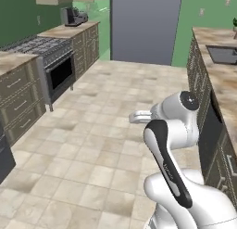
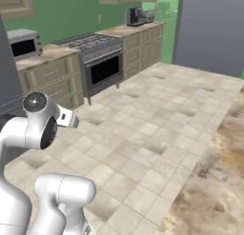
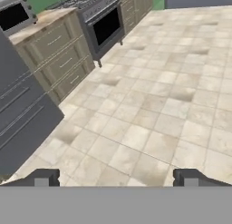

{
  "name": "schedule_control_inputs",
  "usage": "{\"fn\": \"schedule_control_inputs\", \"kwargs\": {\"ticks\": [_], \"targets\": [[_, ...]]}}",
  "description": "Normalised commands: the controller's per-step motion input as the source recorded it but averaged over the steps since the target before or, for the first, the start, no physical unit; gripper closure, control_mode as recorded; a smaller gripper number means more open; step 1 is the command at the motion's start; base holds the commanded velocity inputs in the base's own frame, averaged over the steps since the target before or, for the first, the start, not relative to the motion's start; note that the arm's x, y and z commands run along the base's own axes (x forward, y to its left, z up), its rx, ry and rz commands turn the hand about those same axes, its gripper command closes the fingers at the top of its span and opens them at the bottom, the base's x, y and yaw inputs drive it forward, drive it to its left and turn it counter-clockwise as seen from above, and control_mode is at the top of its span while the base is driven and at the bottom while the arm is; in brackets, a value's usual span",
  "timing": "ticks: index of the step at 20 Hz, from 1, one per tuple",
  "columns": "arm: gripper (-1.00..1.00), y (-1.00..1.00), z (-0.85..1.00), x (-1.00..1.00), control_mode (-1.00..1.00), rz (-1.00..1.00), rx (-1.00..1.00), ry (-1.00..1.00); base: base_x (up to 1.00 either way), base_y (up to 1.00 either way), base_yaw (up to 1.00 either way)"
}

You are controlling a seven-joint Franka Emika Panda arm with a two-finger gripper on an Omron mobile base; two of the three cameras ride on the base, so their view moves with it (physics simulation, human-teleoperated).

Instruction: Move the bowls from the cabinet to the plates on the dining table.

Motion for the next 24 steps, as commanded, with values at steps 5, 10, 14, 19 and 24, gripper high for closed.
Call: {"fn": "schedule_control_inputs", "kwargs": {"ticks": [5,10,14,19,24], "targets": [[-1.00,0.00,0.00,0.00,1.00,0.00,0.00,0.00,1.00,-0.02,-0.09],[-1.00,0.00,0.00,0.00,1.00,0.00,0.00,0.00,1.00,0.00,-0.05],[-1.00,0.00,0.00,0.00,1.00,0.00,0.00,0.00,1.00,-0.06,-0.01],[-1.00,0.00,0.00,0.00,1.00,0.00,0.00,0.00,1.00,-0.02,0.00],[-1.00,0.00,0.00,0.00,1.00,0.00,0.00,0.00,1.00,0.00,0.01]]}}
